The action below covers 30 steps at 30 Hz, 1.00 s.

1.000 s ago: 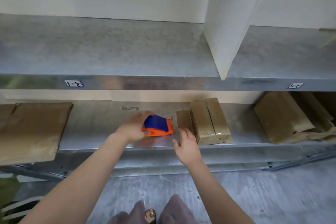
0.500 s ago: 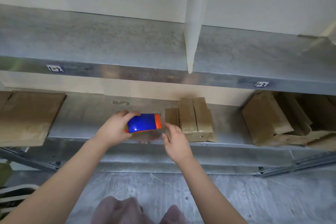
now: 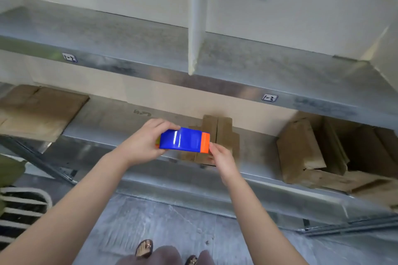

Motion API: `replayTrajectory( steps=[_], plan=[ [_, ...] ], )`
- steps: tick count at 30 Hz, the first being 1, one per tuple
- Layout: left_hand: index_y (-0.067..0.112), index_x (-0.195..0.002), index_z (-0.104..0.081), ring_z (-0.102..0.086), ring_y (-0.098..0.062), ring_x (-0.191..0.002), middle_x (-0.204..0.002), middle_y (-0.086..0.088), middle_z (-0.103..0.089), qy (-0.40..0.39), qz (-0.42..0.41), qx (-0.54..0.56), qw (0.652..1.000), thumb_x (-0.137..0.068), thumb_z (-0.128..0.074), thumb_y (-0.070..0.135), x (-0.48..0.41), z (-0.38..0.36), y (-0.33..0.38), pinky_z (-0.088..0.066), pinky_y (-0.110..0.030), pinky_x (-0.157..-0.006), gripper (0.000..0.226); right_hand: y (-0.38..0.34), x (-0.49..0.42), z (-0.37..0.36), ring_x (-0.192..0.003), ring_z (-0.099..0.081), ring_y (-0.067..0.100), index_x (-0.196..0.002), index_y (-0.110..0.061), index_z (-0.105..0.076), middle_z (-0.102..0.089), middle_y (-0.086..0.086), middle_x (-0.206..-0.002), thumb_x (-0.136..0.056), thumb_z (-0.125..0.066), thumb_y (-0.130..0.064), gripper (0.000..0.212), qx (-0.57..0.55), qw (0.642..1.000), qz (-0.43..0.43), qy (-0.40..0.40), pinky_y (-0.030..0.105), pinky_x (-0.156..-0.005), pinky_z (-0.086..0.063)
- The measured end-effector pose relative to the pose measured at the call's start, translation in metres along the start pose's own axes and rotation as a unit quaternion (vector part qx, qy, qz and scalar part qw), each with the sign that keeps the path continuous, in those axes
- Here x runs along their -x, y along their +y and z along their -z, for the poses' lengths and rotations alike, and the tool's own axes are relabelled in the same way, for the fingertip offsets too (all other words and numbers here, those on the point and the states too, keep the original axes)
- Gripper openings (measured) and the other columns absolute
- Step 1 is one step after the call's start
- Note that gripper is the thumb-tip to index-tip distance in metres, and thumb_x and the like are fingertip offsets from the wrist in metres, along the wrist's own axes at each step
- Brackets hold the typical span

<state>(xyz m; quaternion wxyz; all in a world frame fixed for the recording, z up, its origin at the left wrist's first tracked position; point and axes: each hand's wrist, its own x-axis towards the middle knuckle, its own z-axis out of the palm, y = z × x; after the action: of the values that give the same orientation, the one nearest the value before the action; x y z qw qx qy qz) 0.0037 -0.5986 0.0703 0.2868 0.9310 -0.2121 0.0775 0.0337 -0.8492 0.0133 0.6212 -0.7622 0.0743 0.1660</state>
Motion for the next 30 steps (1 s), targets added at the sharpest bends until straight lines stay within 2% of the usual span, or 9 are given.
replayTrajectory(
  steps=[3,6,9,12,17,22,25,27,30],
  plan=[
    [0.029,-0.125,-0.053,-0.044,-0.007,-0.112,-0.115,0.036,-0.043,0.007,0.017,0.006,1.000,-0.072,-0.076,0.012,-0.001,-0.004,0.012,-0.027,-0.007,-0.097,0.060,0.000,0.005,0.014,-0.100,-0.066,0.020,-0.108,-0.012,-0.070,-0.073,0.004,-0.106,-0.100,-0.052,-0.028,0.025,-0.082,0.996,-0.029,-0.025,0.039,-0.091,-0.051],
    [0.029,-0.125,-0.054,-0.044,-0.003,-0.112,-0.116,0.034,-0.045,0.011,0.029,0.010,0.999,-0.074,-0.078,0.013,-0.003,-0.008,0.023,-0.027,-0.005,-0.097,0.059,0.001,0.006,0.025,-0.087,-0.068,0.016,-0.100,-0.015,-0.072,-0.074,0.004,-0.099,-0.097,-0.057,-0.033,0.024,-0.065,0.998,-0.018,0.012,0.040,-0.080,-0.053],
    [0.031,-0.125,-0.053,-0.044,-0.002,-0.113,-0.118,0.032,-0.045,0.003,0.031,0.014,0.999,-0.074,-0.078,0.014,-0.007,-0.012,0.026,-0.028,-0.006,-0.097,0.059,0.002,0.002,0.033,-0.078,-0.065,0.013,-0.095,-0.010,-0.072,-0.073,0.004,-0.091,-0.094,-0.062,-0.029,0.022,-0.055,0.997,-0.011,0.044,0.035,-0.075,-0.055],
    [0.030,-0.126,-0.053,-0.045,-0.002,-0.114,-0.119,0.031,-0.046,-0.008,0.037,0.019,0.999,-0.075,-0.078,0.014,-0.011,-0.017,0.022,-0.029,-0.006,-0.097,0.059,0.002,0.002,0.034,-0.081,-0.064,0.015,-0.089,-0.008,-0.069,-0.071,0.005,-0.088,-0.095,-0.062,-0.024,0.019,-0.074,0.996,-0.006,0.043,0.033,-0.080,-0.057],
    [0.029,-0.126,-0.054,-0.042,0.007,-0.116,-0.120,0.030,-0.047,-0.016,0.035,0.030,0.999,-0.075,-0.079,0.015,-0.014,-0.023,0.017,-0.028,-0.005,-0.097,0.059,0.008,0.003,0.037,-0.088,-0.064,0.018,-0.089,-0.010,-0.059,-0.068,0.009,-0.092,-0.099,-0.055,-0.021,0.016,-0.168,0.984,-0.053,-0.001,0.025,-0.072,-0.054],
    [0.026,-0.126,-0.055,-0.043,0.008,-0.116,-0.120,0.029,-0.048,-0.016,0.032,0.046,0.998,-0.074,-0.080,0.016,-0.021,-0.024,0.016,-0.028,-0.004,-0.097,0.059,0.009,0.003,0.038,-0.089,-0.065,0.015,-0.089,-0.013,-0.054,-0.068,0.003,-0.089,-0.101,-0.051,-0.022,0.016,-0.240,0.968,-0.075,-0.010,0.027,-0.074,-0.053],
    [0.028,-0.127,-0.054,-0.043,0.007,-0.114,-0.120,0.032,-0.047,-0.030,0.025,0.035,0.999,-0.073,-0.081,0.018,-0.024,-0.026,0.011,-0.026,-0.004,-0.098,0.061,0.016,-0.007,0.037,-0.089,-0.065,0.021,-0.088,-0.013,-0.057,-0.068,0.005,-0.091,-0.100,-0.052,-0.023,0.016,-0.096,0.993,-0.054,0.052,0.040,-0.078,-0.059],
    [0.029,-0.128,-0.052,-0.042,0.005,-0.112,-0.120,0.034,-0.044,-0.043,0.023,0.028,0.998,-0.073,-0.081,0.018,-0.026,-0.029,0.006,-0.024,-0.003,-0.098,0.063,0.018,-0.010,0.034,-0.091,-0.066,0.022,-0.086,-0.019,-0.059,-0.068,0.001,-0.092,-0.098,-0.052,-0.025,0.015,0.011,0.994,-0.023,0.108,0.047,-0.082,-0.058],
    [0.029,-0.129,-0.052,-0.043,-0.002,-0.114,-0.121,0.034,-0.043,-0.056,0.020,0.023,0.998,-0.072,-0.081,0.019,-0.029,-0.032,0.001,-0.023,-0.003,-0.099,0.065,0.016,-0.009,0.030,-0.087,-0.061,0.020,-0.091,-0.014,-0.058,-0.064,-0.002,-0.091,-0.099,-0.050,-0.020,0.013,0.101,0.979,0.012,0.177,0.031,-0.076,-0.049]
  ],
)
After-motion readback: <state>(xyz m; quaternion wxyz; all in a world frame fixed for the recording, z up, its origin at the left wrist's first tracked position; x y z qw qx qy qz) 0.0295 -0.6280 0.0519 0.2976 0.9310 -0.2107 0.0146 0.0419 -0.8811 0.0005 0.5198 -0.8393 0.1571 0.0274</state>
